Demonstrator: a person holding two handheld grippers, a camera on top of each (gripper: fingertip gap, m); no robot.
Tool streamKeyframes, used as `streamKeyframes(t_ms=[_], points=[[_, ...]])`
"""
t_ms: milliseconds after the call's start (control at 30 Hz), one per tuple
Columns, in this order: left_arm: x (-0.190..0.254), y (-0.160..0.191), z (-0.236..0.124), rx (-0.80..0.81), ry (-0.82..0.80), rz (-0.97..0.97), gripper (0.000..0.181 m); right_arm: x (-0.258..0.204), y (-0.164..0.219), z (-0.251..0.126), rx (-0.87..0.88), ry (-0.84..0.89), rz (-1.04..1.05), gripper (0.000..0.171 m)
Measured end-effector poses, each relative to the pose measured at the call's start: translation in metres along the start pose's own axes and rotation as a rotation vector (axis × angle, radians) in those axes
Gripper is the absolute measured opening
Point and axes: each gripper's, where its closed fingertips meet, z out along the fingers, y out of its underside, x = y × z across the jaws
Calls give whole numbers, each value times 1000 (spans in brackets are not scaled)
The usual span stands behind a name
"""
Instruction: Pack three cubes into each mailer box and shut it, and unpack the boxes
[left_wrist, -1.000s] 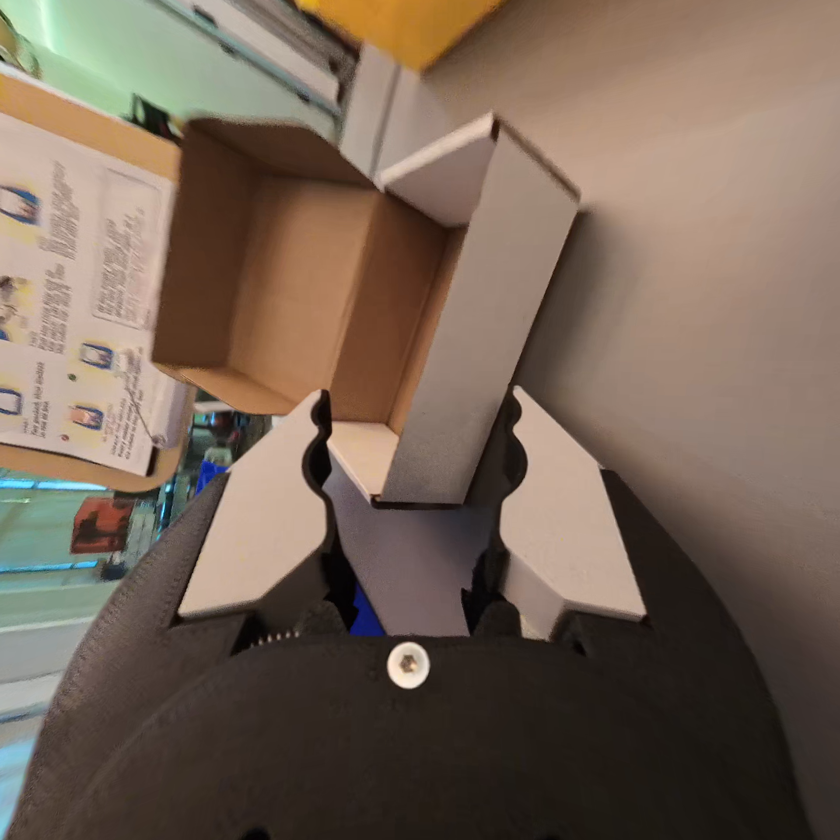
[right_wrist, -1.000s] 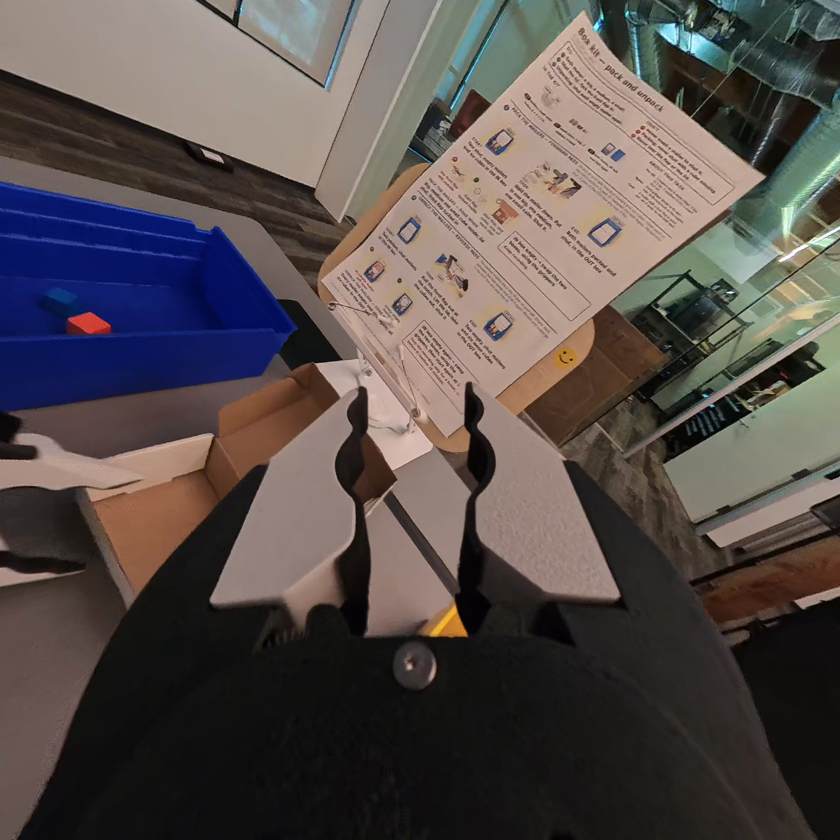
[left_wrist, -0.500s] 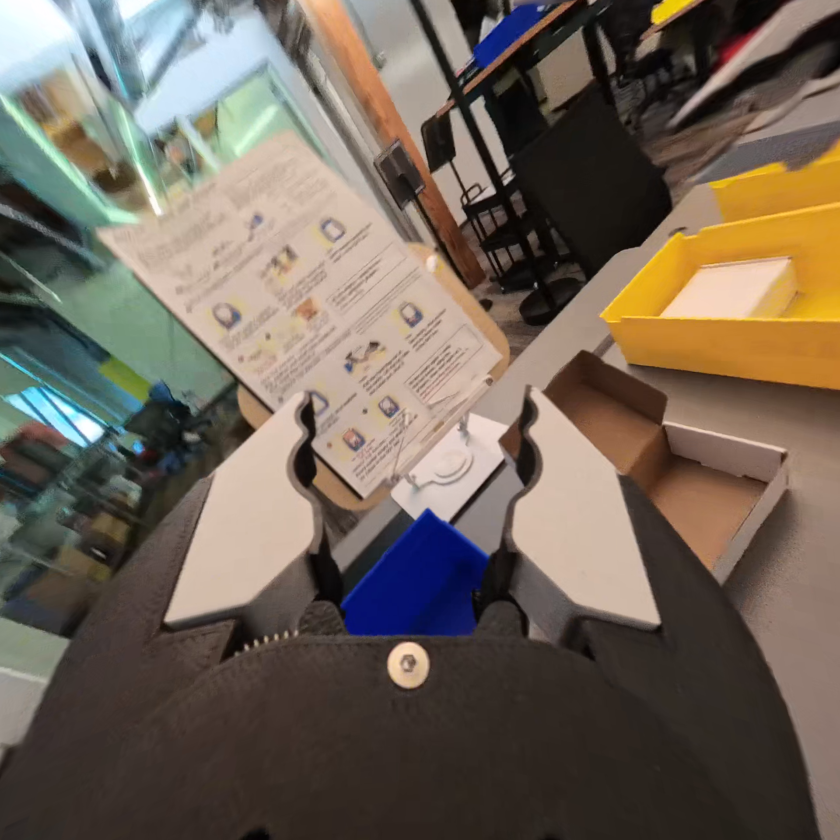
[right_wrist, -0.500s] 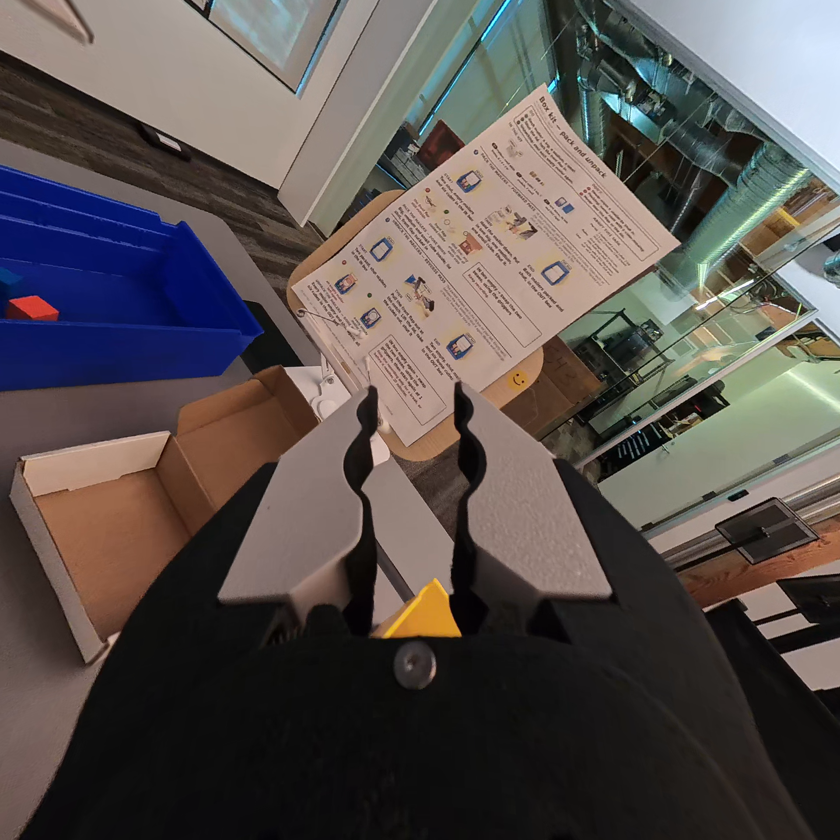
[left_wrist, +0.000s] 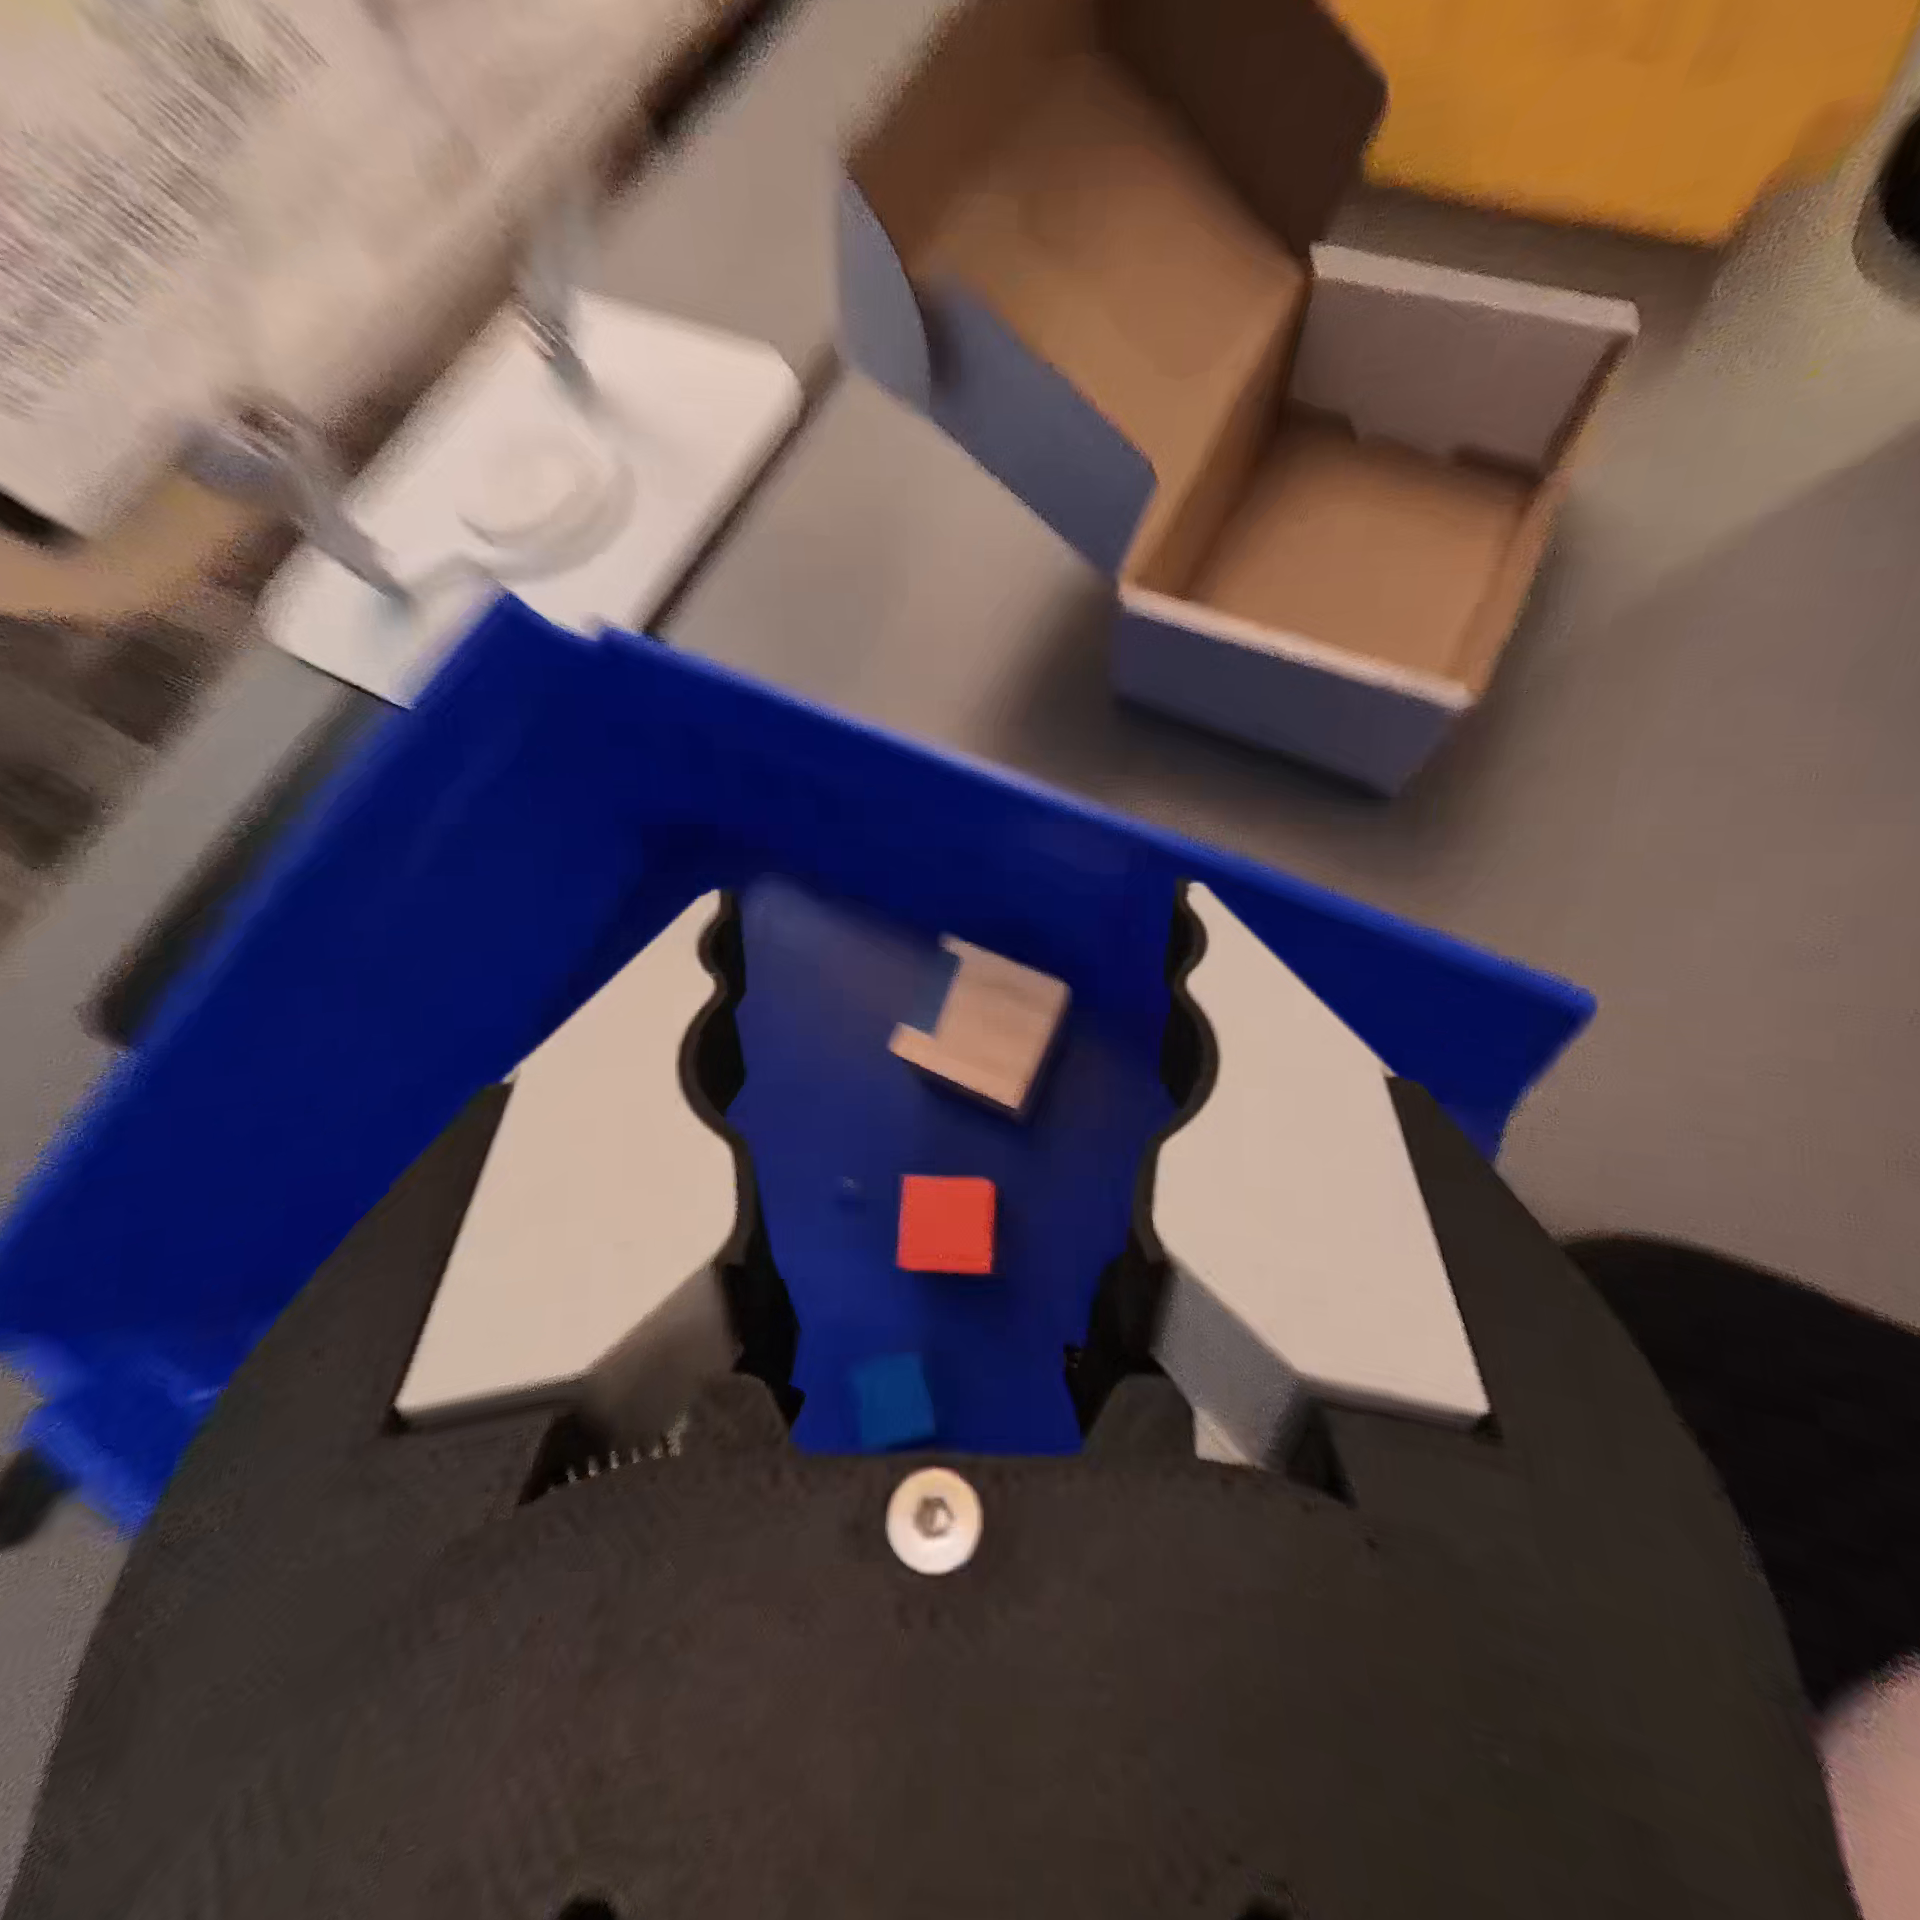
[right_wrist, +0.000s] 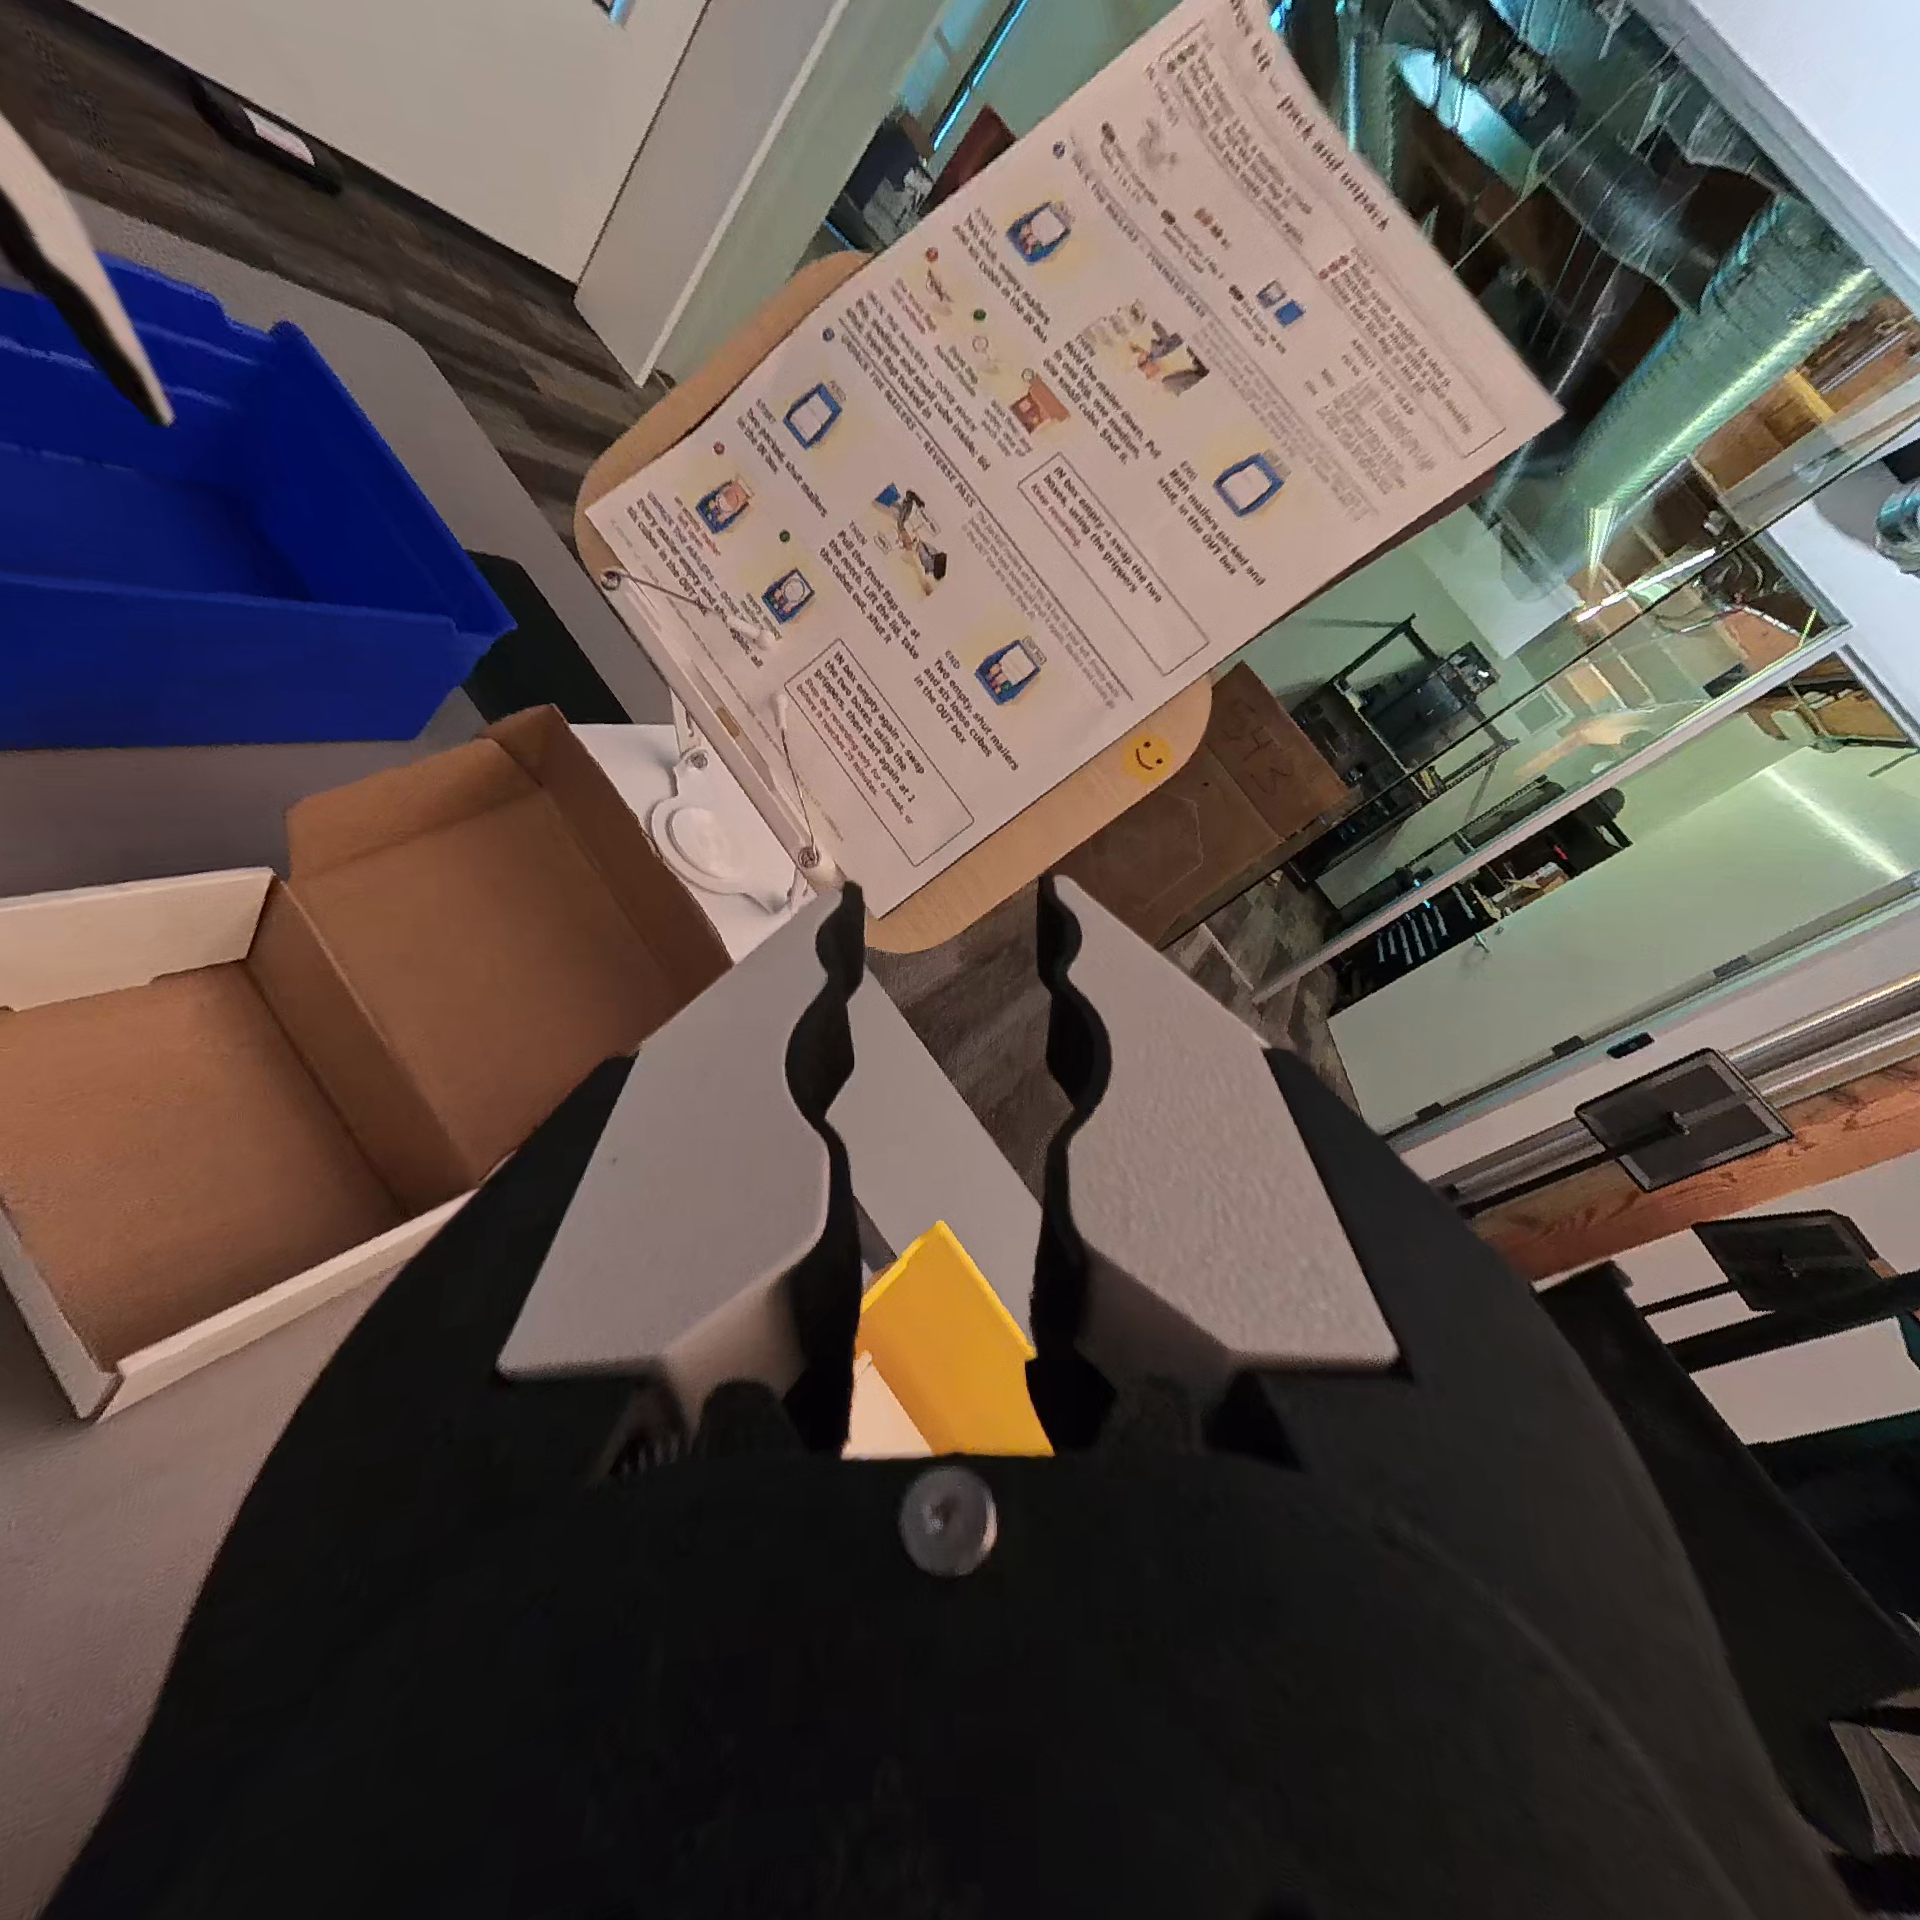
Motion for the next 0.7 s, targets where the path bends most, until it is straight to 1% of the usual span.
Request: streamKeyframes(t_ms=[67, 133, 200, 267, 367, 400, 467, 600, 667, 700], points=[[9, 28, 17, -137, 81, -26, 86, -4, 6, 5, -31, -14, -12, 33], [12, 50, 30, -248, 104, -31, 90, -11, 12, 10, -65, -35, -36, 33], [11, 67, 42, -328, 109, -31, 89, -16, 16, 13, -95, -39, -67, 33], [11, 76, 53, -361, 114, -34, 89, -23, 16, 15, -110, -54, -97, 33], [14, 87, 63, -402, 141, -36, 82, -31, 16, 17, -118, -75, -126, 33], [13, 90, 65, -413, 140, -33, 73, -32, 16, 17, -121, -82, -133, 33], [13, 92, 65, -411, 141, -19, 53, -34, 18, 17, -130, -88, -148, 33], [10, 83, 57, -380, 122, -16, 52, -34, 23, 17, -154, -92, -186, 33], [3, 71, 45, -348, 73, -20, 51, -34, 26, 17, -163, -93, -192, 33], [-4, 62, 37, -331, 20, -16, 51, -34, 27, 17, -166, -95, -194, 33]])
